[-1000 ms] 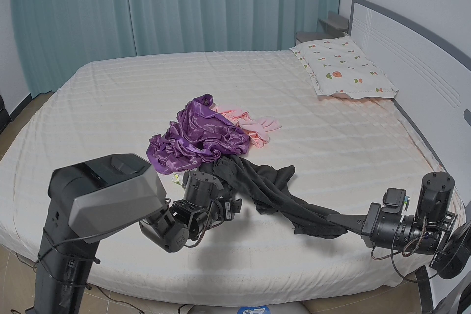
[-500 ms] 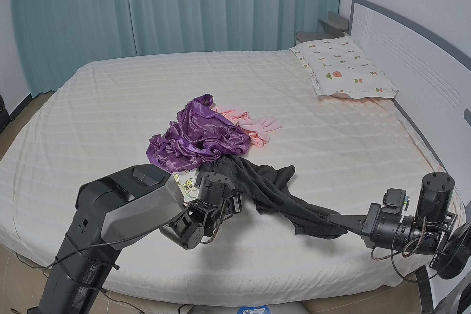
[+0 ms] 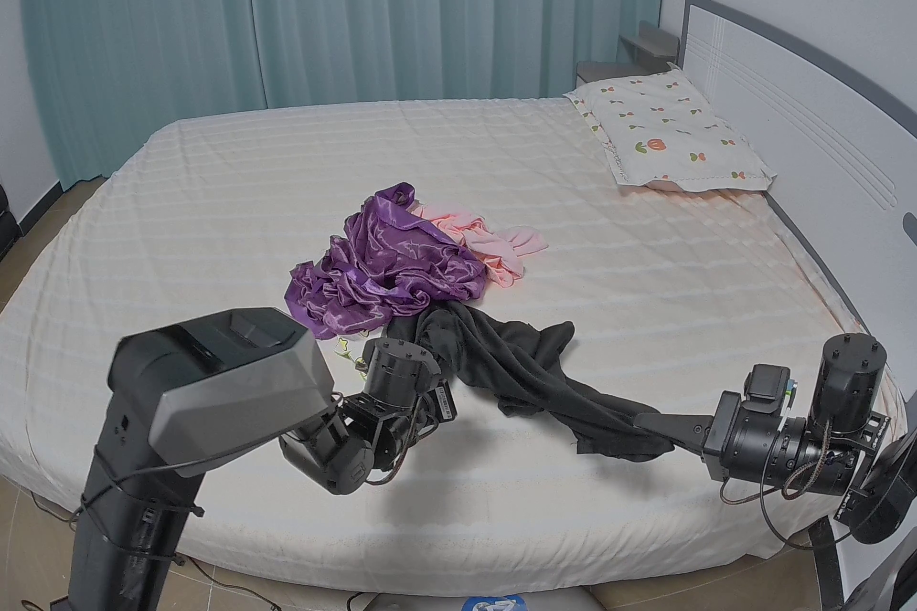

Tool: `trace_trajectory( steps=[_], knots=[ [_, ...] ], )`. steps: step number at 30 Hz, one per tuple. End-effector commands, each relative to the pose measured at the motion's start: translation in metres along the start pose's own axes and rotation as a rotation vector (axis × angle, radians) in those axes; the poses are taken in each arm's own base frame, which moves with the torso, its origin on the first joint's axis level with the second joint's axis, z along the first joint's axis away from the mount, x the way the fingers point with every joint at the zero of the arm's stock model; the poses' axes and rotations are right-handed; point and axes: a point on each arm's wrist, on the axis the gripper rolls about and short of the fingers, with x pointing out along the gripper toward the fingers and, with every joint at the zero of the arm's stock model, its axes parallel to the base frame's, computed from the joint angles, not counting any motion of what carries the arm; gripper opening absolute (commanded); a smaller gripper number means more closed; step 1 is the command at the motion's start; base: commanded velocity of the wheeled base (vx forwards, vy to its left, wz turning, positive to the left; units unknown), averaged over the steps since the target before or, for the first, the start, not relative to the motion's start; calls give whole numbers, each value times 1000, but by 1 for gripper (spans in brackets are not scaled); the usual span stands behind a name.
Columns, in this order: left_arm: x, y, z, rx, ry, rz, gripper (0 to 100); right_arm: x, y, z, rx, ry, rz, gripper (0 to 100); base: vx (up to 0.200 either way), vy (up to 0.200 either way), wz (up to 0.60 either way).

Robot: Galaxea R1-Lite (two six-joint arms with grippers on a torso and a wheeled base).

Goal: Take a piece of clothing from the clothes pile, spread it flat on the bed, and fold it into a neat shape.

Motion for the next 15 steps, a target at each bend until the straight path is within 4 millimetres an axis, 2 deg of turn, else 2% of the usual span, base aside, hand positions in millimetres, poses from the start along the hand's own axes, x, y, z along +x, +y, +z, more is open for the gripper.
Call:
trace_trajectory(
  steps=[1, 4, 8, 11, 15],
  knots=[
    [-78, -19, 59, -61, -126, -100, 0, -2, 21, 12, -80, -112, 162, 0, 0, 0, 0],
    [-109, -24, 80, -82, -185, -142, 0, -6, 40, 24, -150, -205, 277, 0, 0, 0, 0],
    [-158, -29, 96, -92, -241, -211, 0, -15, 68, 41, -224, -296, 396, 0, 0, 0, 0],
    [-183, -31, 103, -114, -276, -251, 0, -19, 79, 45, -248, -307, 451, 0, 0, 0, 0],
    [-209, -26, 97, -249, -250, -290, 0, -7, 65, 33, -221, -218, 405, 0, 0, 0, 0]
  ],
)
